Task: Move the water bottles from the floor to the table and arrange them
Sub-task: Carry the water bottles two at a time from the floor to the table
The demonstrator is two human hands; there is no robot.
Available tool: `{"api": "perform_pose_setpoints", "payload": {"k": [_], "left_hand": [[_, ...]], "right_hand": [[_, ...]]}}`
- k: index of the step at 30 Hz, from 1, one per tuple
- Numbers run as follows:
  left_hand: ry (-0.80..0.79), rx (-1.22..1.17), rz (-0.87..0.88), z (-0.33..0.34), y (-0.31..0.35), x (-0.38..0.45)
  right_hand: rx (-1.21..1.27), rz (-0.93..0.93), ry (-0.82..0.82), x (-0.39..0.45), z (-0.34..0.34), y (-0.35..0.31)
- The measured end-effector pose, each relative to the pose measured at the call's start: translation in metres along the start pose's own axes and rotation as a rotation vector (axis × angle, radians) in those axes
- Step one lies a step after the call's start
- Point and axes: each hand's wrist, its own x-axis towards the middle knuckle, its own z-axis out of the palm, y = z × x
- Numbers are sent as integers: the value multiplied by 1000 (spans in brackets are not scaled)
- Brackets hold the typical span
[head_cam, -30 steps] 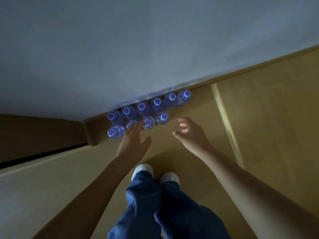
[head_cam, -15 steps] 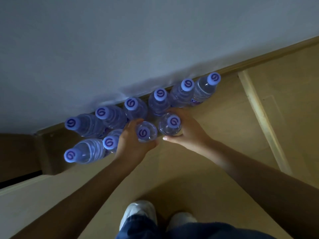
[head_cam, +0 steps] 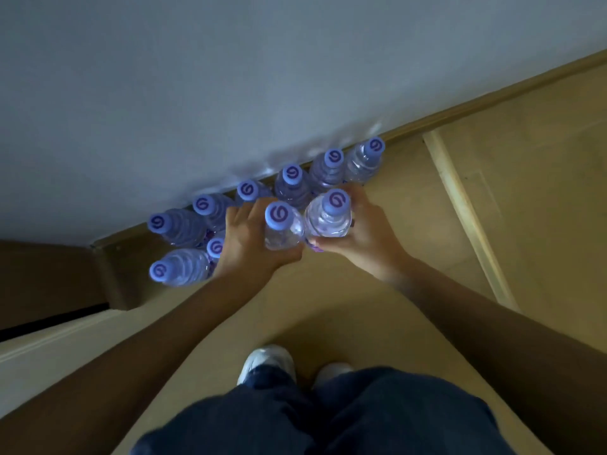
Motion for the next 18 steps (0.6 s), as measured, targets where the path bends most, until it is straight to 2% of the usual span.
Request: {"api": "perform_pose_setpoints", "payload": {"k": [5, 10, 18], "left_hand": [[12, -12, -30, -123, 132, -50], [-27, -86, -77, -252, 243, -105], [112, -219, -102, -418, 357, -216]], "right_hand": [[13, -4, 26, -55, -64, -127], [18, -80, -39, -106, -138, -289], [-62, -248, -223, -180, -211, -504]]}}
